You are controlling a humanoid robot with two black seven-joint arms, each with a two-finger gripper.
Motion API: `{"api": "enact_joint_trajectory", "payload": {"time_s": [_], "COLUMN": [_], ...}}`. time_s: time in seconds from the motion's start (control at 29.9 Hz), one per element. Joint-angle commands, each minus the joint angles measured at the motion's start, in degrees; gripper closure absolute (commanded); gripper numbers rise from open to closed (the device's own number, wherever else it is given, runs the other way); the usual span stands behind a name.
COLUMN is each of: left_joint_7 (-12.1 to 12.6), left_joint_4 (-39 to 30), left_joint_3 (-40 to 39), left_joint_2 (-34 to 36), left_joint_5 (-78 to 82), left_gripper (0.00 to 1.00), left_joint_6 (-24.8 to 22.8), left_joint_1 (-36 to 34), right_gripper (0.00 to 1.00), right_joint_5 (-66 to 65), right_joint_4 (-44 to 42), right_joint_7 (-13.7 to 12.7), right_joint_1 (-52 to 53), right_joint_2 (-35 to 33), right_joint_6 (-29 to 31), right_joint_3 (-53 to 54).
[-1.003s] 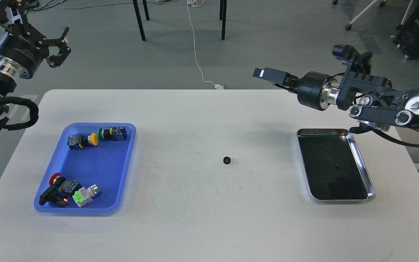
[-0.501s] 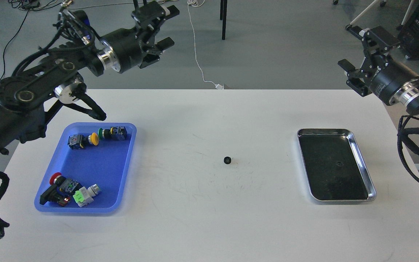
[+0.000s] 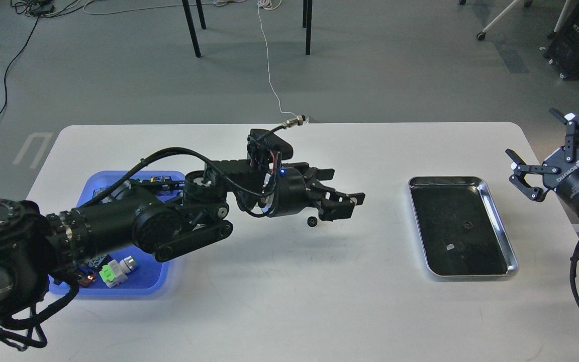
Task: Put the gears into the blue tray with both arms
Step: 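Reach the left gripper to the black part and grasp it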
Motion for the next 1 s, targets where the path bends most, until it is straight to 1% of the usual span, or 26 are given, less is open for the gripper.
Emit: {"api": "enact_joint_trajectory", "payload": {"time_s": [0.0, 0.07, 0.13, 0.23, 0.3, 0.43, 0.6, 0.67, 0.74, 0.97], "left_joint_7": [-0.34, -0.34, -0.34, -0.25, -0.34, -0.34, -0.42, -0.43, -0.43, -0.43], "left_joint_4": [3.2, 6.44, 10.22, 14.8, 16.3, 16.48, 16.48, 16.48, 16.57, 16.57], "left_joint_3": [2.43, 2.52, 2.52, 2.61, 2.61, 2.61, 2.61, 2.61, 2.61, 2.61], "left_joint_2": [-2.27, -3.76, -6.13, -6.58, -6.58, -6.58, -6.58, -6.58, -6.58, -6.58], "left_joint_5": [11.74, 16.41, 17.49, 17.4, 17.4, 17.49, 17.23, 17.23, 17.22, 17.14], "left_gripper": [0.07, 0.08, 0.11, 0.19, 0.24, 0.34, 0.51, 0.56, 0.58, 0.59], "left_joint_6": [3.93, 5.6, 5.87, 5.87, 5.87, 5.79, 5.79, 5.79, 5.7, 5.7], "left_joint_1": [2.77, 4.18, 4.53, 4.71, 5.32, 5.94, 6.99, 7.26, 7.35, 7.43], "right_gripper": [0.01, 0.01, 0.01, 0.01, 0.01, 0.01, 0.01, 0.01, 0.01, 0.01], "right_joint_5": [0.17, 0.17, 0.17, 0.17, 0.17, 0.17, 0.17, 0.17, 0.17, 0.17], "right_joint_4": [0.01, 0.01, 0.1, 0.19, 0.27, 0.28, 0.36, 0.36, 0.36, 0.28], "right_joint_7": [0.0, 0.0, 0.0, 0.0, 0.0, 0.0, 0.0, 0.0, 0.0, 0.0], "right_joint_1": [-2.97, -4.02, -4.81, -4.99, -5.08, -5.08, -5.08, -5.08, -5.08, -5.08], "right_joint_2": [-0.02, -0.02, -0.02, 0.07, 0.07, 0.34, 0.6, 0.6, 0.6, 0.6], "right_joint_6": [0.03, 0.03, 0.03, 0.03, 0.03, 0.03, 0.03, 0.03, 0.03, 0.03], "right_joint_3": [0.03, 0.03, 0.03, -0.06, -0.06, -0.06, -0.06, -0.06, 0.03, 0.21]}}
